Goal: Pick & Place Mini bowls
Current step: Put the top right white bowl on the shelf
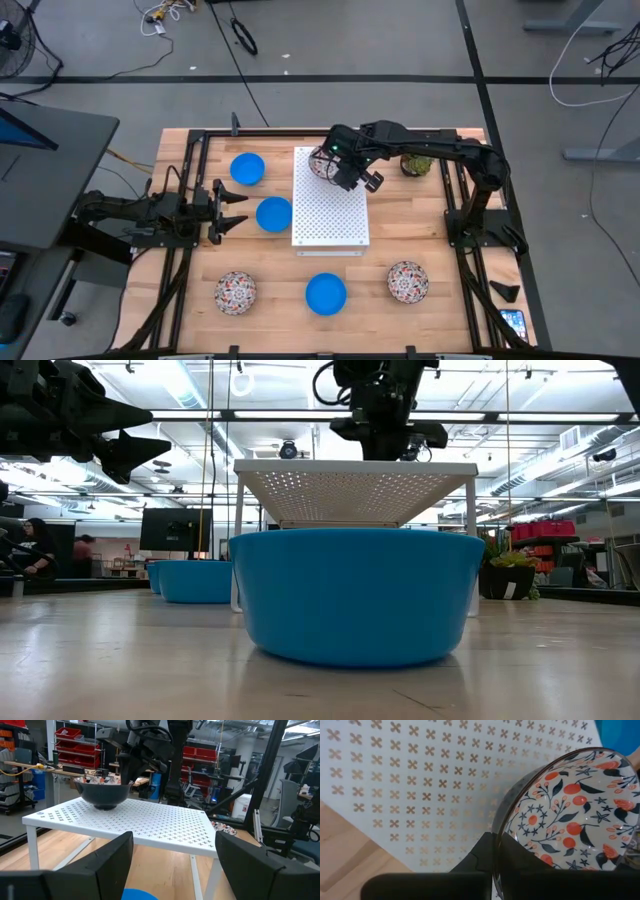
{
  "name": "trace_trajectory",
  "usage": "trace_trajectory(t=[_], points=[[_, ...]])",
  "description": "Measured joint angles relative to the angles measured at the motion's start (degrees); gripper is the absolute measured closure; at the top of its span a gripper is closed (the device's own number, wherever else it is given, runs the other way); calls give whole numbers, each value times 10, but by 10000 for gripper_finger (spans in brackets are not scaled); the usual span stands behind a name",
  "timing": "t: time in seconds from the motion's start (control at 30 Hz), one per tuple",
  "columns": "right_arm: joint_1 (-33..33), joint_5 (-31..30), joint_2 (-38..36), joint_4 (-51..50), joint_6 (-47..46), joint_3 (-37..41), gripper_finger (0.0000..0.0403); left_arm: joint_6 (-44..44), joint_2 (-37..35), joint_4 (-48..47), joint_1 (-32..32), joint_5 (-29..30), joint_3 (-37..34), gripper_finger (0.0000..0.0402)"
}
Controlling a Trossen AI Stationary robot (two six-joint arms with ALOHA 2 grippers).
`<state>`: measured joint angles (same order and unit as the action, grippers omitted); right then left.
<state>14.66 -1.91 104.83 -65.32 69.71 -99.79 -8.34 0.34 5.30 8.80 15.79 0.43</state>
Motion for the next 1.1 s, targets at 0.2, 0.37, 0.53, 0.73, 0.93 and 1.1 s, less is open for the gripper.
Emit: trace_trajectory(t=[0.2,0.37,0.53,0.73,0.93,1.1], points=[[5,-2,4,0,-21,0,392,0,0,0,0,0,0,113],[5,-2,4,2,-59,0,377,0,0,0,0,0,0,113],[5,-25,4,1,-57,0,339,0,0,0,0,0,0,113],[5,-62,3,5,-54,0,293,0,0,0,0,0,0,113],[1,-62,-6,14,-76,0,251,0,0,0,0,0,0,113],[-5,-62,-18,14,-96,0,222,0,0,0,0,0,0,113]])
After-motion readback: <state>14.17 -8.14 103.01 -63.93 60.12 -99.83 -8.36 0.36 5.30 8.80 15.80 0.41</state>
